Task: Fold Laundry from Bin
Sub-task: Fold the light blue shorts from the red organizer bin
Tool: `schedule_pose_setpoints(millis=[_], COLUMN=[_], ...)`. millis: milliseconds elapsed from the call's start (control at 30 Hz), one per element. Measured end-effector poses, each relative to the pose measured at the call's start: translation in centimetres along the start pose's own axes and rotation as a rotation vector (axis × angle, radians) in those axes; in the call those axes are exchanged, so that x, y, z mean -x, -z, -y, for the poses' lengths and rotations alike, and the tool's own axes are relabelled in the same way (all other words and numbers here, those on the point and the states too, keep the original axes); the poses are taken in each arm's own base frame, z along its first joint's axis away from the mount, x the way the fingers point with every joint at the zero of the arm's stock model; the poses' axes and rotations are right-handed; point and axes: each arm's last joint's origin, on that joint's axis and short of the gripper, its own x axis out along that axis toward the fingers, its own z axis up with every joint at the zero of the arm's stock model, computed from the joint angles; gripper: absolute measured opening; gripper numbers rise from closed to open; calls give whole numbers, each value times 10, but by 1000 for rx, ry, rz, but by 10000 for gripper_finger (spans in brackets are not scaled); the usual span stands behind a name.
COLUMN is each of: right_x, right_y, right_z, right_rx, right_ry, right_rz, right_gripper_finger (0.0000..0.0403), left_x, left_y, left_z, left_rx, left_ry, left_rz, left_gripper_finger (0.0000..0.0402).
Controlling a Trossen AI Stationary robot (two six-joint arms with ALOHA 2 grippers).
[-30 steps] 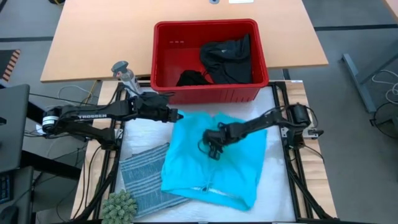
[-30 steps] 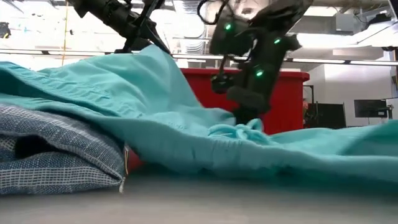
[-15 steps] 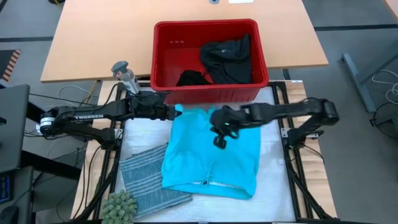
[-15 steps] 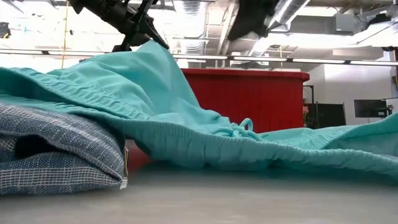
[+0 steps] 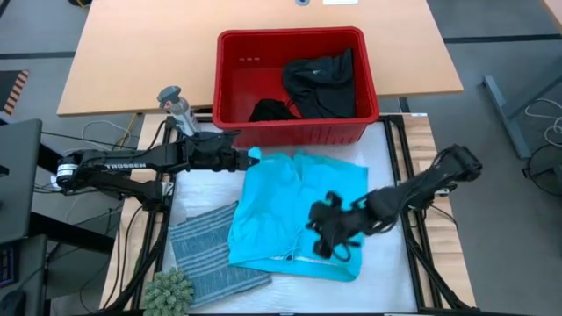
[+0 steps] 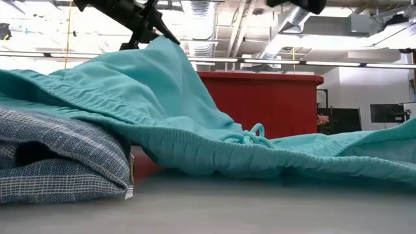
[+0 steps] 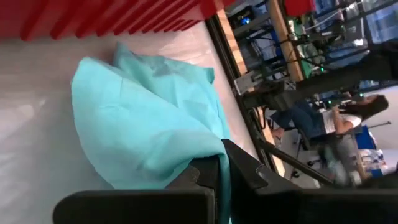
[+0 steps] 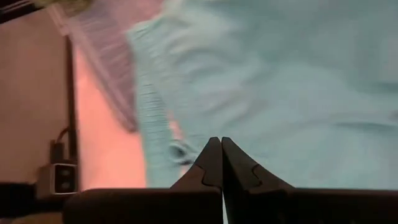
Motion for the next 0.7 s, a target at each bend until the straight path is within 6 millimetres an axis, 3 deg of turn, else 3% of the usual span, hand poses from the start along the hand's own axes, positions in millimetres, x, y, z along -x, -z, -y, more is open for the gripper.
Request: schedule_pose_setpoints(millis=[167, 300, 500, 700], right_x=[-60, -68, -91, -116], right_y=[-1, -23, -38, -52], right_z=[-24, -46, -74, -104], right_rx=[115, 283, 575, 768], right_ry=[-145, -244, -222, -212], right_rz=[23, 156, 144, 183], right_gripper_finger=[19, 31, 54, 137], left_x=[0, 0, 0, 0], left_y=[0, 0, 3, 5], left_z=[-1, -2, -6, -8], left_rx=[-32, -51, -82, -95], left_ry=[-7, -9, -49, -58], left_rz=[6, -19, -56, -98], left_gripper_finger=[0, 0, 0, 0])
